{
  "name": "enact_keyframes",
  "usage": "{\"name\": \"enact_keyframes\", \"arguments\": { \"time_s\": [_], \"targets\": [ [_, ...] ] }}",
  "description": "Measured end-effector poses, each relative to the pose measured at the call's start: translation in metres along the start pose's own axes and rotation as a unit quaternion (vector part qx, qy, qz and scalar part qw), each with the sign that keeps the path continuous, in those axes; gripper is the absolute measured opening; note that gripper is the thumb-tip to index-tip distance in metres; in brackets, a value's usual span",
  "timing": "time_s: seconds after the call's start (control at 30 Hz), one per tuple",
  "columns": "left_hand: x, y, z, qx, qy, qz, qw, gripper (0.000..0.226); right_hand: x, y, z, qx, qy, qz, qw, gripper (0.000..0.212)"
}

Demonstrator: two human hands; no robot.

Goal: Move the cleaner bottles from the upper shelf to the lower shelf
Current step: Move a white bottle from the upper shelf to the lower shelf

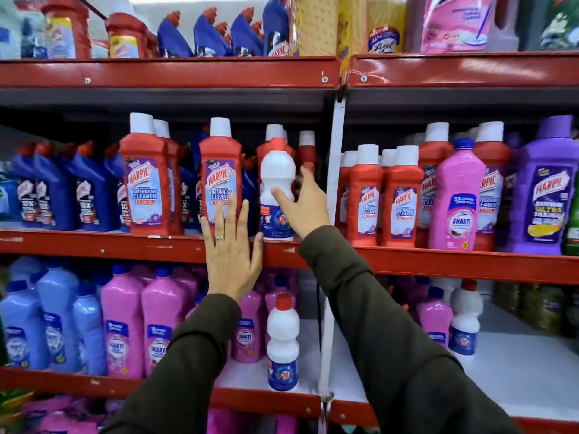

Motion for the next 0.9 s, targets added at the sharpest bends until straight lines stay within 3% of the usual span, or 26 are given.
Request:
{"name": "enact_keyframes", "arguments": {
  "time_s": [0.2,0.33,0.73,0.9],
  "targets": [
    [0.013,-0.002,0.008,-0.028,-0.007,0.016,0.999,0.069,0.012,0.002,-0.014,0.119,-0.033,-0.106,0.987,0.068],
    [0.016,-0.005,0.009,-0.024,0.002,0.01,1.0,0.071,0.011,0.004,-0.02,0.118,-0.047,-0.135,0.983,0.052],
    [0.015,-0.006,0.009,-0.028,0.002,0.014,1.0,0.071,-0.031,-0.022,-0.018,0.06,-0.053,-0.159,0.984,0.031],
    [0.013,-0.005,0.008,-0.027,-0.019,0.006,0.999,0.071,-0.054,-0.008,0.006,0.077,-0.059,-0.182,0.979,0.046]
  ]
}}
Point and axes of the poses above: each hand's wrist, its own z-axis away from the middle knuckle, its own x-axis out of the palm, y = z × x, the point moved 3 cm from there along -z, towards the middle knuckle, and after that the axes turned 11 degrees about x, right-handed, at the moved point
